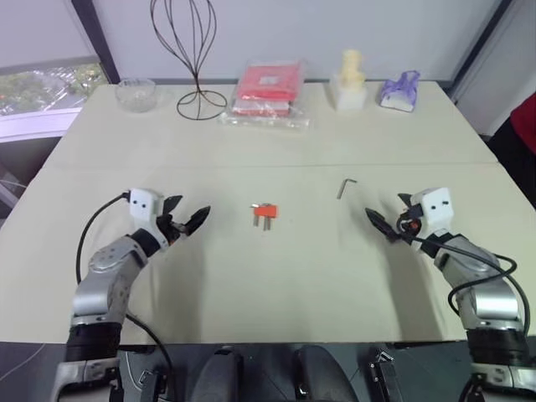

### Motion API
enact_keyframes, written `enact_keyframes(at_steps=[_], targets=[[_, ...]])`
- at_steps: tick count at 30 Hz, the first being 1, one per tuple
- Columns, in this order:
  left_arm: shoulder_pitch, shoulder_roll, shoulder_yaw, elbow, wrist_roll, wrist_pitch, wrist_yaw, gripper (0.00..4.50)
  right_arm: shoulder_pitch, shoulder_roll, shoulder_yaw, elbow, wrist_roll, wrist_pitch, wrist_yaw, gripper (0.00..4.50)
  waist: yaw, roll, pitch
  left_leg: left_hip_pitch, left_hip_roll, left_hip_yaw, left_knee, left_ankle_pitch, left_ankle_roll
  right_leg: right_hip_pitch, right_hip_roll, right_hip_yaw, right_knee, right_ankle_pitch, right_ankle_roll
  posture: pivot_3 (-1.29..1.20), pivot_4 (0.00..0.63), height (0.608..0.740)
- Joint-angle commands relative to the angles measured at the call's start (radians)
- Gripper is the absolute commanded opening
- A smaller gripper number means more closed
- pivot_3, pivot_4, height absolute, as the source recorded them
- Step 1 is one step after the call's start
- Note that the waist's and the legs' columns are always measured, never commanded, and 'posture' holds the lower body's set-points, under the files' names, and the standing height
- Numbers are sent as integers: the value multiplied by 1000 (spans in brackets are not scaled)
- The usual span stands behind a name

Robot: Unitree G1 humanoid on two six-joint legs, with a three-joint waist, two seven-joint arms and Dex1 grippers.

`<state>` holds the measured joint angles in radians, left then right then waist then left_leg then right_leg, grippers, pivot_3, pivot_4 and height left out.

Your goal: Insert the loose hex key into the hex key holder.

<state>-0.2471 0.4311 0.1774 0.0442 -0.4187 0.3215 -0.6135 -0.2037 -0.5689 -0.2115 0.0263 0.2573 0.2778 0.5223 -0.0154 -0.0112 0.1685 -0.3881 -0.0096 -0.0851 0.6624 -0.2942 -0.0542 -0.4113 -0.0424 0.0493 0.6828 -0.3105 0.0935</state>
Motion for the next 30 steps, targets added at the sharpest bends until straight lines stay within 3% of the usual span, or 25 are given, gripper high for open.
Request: enact_keyframes(at_steps=[1,25,30], targets=[[-18,6,-4,-2,14,-31,-16,4471,-18,5,-16,-1,-4,-33,-9,4500,0,0,0,0,0,0,0,0,0,0,0,0,0,0,0,0,150,740],[-41,30,7,54,40,-90,-72,4471,-54,14,19,40,-31,-67,4,4500,0,0,0,0,0,0,0,0,0,0,0,0,0,0,0,0,150,740],[-83,117,-56,112,129,-175,-168,4471,-104,5,87,51,-36,-68,86,4500,-5,0,0,0,0,0,0,0,0,0,0,0,0,0,0,0,150,740]])
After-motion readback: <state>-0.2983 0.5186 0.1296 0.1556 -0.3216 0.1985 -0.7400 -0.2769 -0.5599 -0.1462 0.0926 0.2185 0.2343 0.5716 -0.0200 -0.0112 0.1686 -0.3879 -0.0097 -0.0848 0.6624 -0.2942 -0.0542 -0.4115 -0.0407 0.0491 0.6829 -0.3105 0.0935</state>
